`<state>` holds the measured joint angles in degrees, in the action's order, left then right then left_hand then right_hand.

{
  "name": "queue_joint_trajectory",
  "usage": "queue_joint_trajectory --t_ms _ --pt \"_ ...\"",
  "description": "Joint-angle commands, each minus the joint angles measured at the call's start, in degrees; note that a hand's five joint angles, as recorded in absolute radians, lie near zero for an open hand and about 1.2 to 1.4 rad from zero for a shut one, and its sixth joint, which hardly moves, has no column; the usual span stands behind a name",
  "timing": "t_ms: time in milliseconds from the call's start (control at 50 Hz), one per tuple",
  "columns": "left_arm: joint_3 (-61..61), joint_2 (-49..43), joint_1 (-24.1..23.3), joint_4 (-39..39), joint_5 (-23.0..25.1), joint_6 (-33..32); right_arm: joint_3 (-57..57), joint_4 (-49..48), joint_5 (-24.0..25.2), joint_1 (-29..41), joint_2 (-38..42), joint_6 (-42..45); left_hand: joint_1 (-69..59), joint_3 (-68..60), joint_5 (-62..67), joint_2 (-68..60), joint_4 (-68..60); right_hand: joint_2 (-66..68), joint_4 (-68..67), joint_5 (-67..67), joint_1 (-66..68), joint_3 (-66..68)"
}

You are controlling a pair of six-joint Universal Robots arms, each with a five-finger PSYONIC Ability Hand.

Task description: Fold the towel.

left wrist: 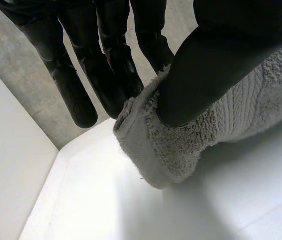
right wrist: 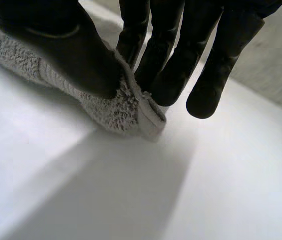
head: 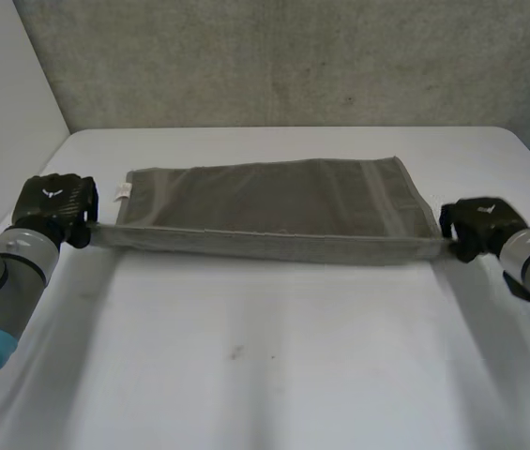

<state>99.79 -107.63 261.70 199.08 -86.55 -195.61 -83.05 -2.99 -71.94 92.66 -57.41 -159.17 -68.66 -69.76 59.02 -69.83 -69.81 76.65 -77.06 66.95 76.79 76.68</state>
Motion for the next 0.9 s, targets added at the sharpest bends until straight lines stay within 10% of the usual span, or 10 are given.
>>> queue_joint_trajectory --t_ms 20,360,540,740,900 --pt "2.85 2.33 -1.8 -3.34 0.07 -1.18 -1.49 2.98 3.64 -1.43 -9.63 5.42 -11.34 -10.24 10.98 -10.17 -10.19 3.35 -2.94 3.05 3.21 3.32" --pt "24.83 31.59 -0.15 -22.68 7.87 -18.49 -14.6 46.86 8.64 -18.64 -26.68 54.92 -11.34 -10.24 10.98 -10.17 -10.19 3.35 -2.94 3.05 3.21 3.32" --pt "19.21 24.84 3.64 -18.29 13.08 -16.56 -8.18 38.85 13.23 -18.74 -25.64 44.29 -11.34 -10.24 10.98 -10.17 -10.19 3.35 -2.94 3.05 3.21 3.32" --pt "-2.2 0.18 -2.06 -16.36 8.61 -10.76 10.43 32.88 -1.43 -1.79 -5.28 36.21 -11.34 -10.24 10.98 -10.17 -10.19 3.35 -2.94 3.05 3.21 3.32" --pt "-16.27 -11.61 -5.05 -15.66 5.52 -10.24 23.17 29.28 -4.08 2.26 5.63 30.77 -11.34 -10.24 10.98 -10.17 -10.19 3.35 -2.94 3.05 3.21 3.32"
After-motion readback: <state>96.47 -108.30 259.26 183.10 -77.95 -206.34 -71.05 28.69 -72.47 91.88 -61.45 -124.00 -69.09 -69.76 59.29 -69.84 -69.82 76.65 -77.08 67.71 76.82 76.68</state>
